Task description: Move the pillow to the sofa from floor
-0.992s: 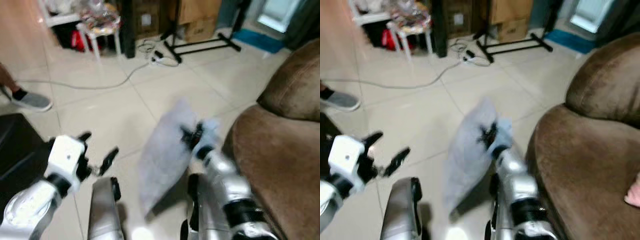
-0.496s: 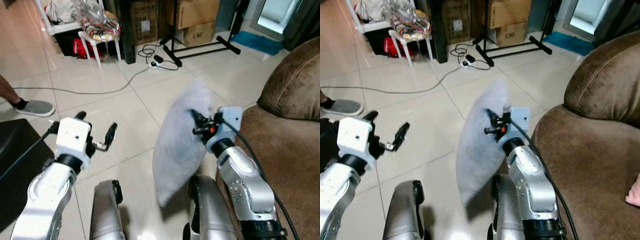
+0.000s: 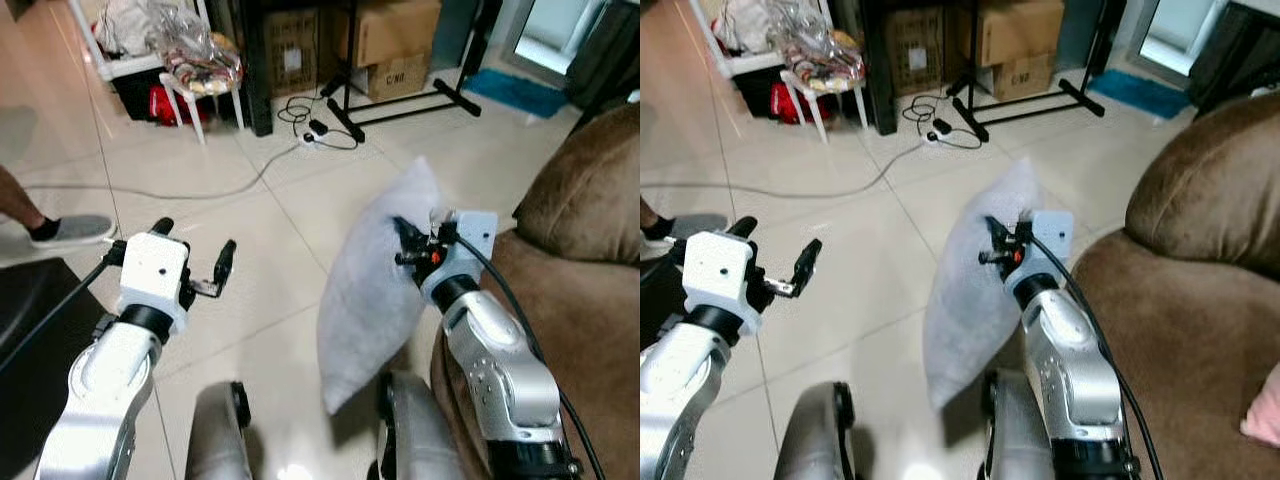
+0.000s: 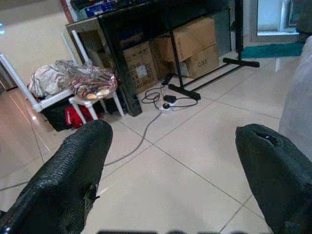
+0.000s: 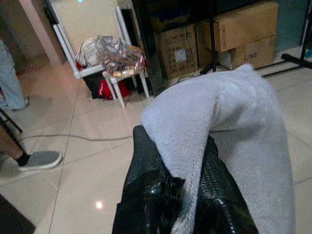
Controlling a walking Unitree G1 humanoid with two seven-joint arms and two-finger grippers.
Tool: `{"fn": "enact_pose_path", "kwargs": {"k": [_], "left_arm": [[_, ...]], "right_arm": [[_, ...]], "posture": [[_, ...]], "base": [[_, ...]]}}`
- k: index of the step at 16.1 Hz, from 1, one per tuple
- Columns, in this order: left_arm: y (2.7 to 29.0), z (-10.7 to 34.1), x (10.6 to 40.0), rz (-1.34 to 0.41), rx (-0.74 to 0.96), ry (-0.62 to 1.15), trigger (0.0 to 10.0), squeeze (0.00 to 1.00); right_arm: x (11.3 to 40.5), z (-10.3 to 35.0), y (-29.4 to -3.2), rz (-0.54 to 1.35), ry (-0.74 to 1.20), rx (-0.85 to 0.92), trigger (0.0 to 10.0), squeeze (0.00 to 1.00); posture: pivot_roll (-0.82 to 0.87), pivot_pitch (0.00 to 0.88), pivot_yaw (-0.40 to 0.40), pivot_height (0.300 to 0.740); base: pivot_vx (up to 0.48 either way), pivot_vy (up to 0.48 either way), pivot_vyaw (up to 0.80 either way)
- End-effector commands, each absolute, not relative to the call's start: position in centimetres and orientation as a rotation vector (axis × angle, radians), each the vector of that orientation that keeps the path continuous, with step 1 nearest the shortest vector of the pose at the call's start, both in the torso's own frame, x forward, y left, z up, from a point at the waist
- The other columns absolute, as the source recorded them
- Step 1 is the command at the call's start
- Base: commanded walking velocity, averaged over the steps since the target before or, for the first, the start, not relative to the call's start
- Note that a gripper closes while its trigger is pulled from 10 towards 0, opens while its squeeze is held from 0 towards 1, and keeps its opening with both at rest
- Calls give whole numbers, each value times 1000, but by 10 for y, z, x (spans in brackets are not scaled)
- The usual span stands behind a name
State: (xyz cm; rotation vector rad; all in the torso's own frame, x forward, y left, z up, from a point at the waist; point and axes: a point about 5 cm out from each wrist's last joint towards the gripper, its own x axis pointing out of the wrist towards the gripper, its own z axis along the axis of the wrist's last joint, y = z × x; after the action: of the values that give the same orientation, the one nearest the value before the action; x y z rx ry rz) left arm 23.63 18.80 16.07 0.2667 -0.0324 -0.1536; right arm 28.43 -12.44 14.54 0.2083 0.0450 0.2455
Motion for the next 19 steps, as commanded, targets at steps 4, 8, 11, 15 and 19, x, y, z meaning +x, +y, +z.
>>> {"fn": "enact_pose_path", "kwargs": {"k": [4, 8, 11, 15, 19], "left_arm": [[183, 161, 242, -167, 256, -44, 10000, 141], [181, 162, 244, -174, 259, -49, 10000, 137], [180, 164, 248, -173, 259, -57, 10000, 141], [177, 164, 251, -177, 255, -66, 10000, 141], [173, 165, 256, -197, 263, -76, 10000, 141]], "right_arm": [[283, 166, -126, 245, -40, 250, 10000, 0], [284, 167, -124, 236, -41, 265, 10000, 0], [287, 168, -120, 269, -36, 256, 10000, 0], [289, 166, -123, 239, -16, 250, 10000, 0], [289, 166, -124, 228, -18, 263, 10000, 0]], "posture": [[-64, 0, 16, 650], [-65, 0, 22, 690], [-66, 0, 24, 720], [-71, 0, 28, 740], [-75, 0, 31, 740]], "base": [[0, 0, 0], [0, 0, 0], [0, 0, 0], [0, 0, 0], [0, 0, 0]]}}
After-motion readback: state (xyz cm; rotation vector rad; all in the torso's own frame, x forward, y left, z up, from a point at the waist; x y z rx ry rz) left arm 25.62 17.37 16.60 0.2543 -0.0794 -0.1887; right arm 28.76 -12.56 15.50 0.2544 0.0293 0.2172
